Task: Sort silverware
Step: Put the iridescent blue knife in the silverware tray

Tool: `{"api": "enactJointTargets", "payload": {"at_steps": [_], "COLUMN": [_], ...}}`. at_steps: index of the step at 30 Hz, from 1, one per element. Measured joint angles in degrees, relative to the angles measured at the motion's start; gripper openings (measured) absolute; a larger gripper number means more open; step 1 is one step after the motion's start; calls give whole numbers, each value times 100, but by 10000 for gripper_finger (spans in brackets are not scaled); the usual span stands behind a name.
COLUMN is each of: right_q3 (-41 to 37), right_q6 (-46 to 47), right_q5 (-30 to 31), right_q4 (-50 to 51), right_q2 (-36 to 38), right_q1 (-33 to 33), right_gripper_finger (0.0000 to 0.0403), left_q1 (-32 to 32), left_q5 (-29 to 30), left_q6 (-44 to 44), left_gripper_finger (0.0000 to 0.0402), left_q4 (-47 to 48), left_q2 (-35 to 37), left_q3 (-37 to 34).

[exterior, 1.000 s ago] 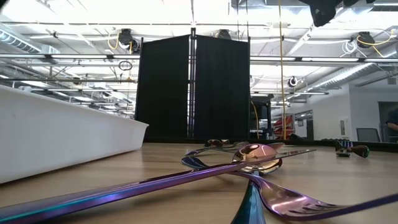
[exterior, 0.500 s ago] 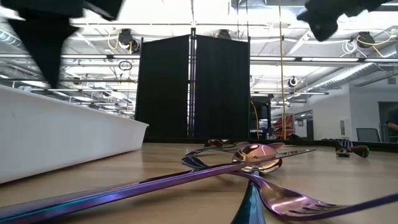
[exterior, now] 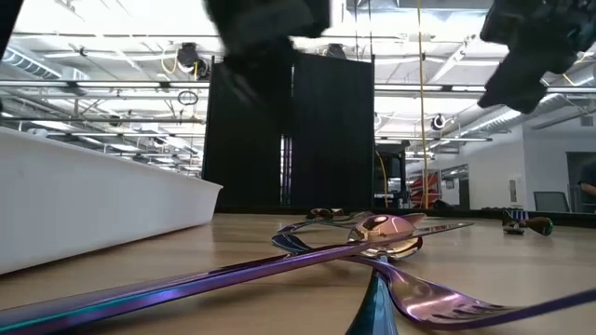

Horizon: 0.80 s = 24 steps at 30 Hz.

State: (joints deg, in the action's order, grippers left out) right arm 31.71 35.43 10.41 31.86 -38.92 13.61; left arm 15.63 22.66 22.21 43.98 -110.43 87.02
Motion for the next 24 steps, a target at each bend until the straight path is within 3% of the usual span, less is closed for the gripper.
{"api": "enactJointTargets", "payload": {"at_steps": [3,9,17,24], "right_q3": [-100,-364,-418,-423], "right_q6": [264,645,899,731], "right_q5": [-1,-1,1,181], "right_q4": [121,169,251,320], "right_q2": [-24,-22,-21,-24], "right_q1": [9,175,339,337], "right_gripper_finger": [130,130,130,130], "left_q1": [-511,-1591,-2863,-3502], "left_q5": [-193,-1305,-2709,-3322], "left_q6": [-695,-1527,-1697,-1659], "left_gripper_finger": [171,171,171,171], "left_q4": [-580,-1889,-3690,-3880], "left_q2": [0,0,-53,-767], "left_q3": [0,0,10,667]}}
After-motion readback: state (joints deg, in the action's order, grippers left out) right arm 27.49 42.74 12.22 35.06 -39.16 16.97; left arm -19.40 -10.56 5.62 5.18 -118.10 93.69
